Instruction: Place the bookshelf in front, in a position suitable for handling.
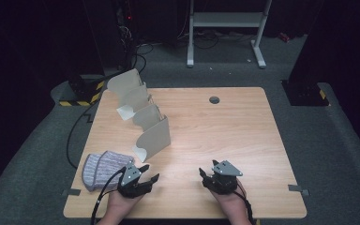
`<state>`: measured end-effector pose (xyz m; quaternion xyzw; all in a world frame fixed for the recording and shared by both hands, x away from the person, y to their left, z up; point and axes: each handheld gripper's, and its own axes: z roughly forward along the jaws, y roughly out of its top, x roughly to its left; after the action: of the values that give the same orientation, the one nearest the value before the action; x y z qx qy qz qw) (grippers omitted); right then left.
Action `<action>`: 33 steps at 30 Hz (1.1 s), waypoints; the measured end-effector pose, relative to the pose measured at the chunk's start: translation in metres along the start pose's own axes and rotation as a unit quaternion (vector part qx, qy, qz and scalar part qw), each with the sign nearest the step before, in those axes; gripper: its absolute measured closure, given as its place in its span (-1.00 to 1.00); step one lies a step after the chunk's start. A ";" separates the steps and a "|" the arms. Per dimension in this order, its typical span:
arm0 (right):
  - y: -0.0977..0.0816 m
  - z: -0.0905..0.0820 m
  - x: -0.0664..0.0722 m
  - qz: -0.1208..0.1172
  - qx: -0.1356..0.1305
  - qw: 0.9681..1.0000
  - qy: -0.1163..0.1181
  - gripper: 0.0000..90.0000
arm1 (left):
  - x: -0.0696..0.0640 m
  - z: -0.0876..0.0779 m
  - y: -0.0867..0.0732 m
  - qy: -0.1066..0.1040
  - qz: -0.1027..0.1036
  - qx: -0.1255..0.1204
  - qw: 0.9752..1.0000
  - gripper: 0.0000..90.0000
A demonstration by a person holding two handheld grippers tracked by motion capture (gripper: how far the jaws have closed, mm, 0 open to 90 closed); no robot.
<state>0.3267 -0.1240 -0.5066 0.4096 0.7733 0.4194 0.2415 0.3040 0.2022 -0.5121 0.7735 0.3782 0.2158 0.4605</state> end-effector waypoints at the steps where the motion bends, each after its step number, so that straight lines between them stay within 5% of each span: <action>1: 0.000 0.000 0.000 0.000 0.000 1.000 0.000 -0.15 | 0.000 0.000 0.000 0.000 0.000 0.000 1.000 -0.04; 15: -0.001 -0.001 -0.002 0.009 0.001 1.000 0.000 -0.15 | 0.042 -0.037 0.036 0.057 -0.022 -0.057 0.996 0.05; 27: -0.001 -0.001 0.000 0.005 0.001 1.000 0.004 -0.13 | 0.059 -0.020 0.066 0.048 -0.021 -0.061 0.997 0.25; 33: -0.001 -0.001 0.000 0.004 0.002 1.000 0.003 -0.12 | 0.061 -0.009 0.071 0.036 -0.030 -0.061 0.997 0.52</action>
<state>0.3258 -0.1247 -0.5071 0.4122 0.7731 0.4201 0.2365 0.3635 0.2341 -0.4461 0.7241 0.4037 0.2521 0.4992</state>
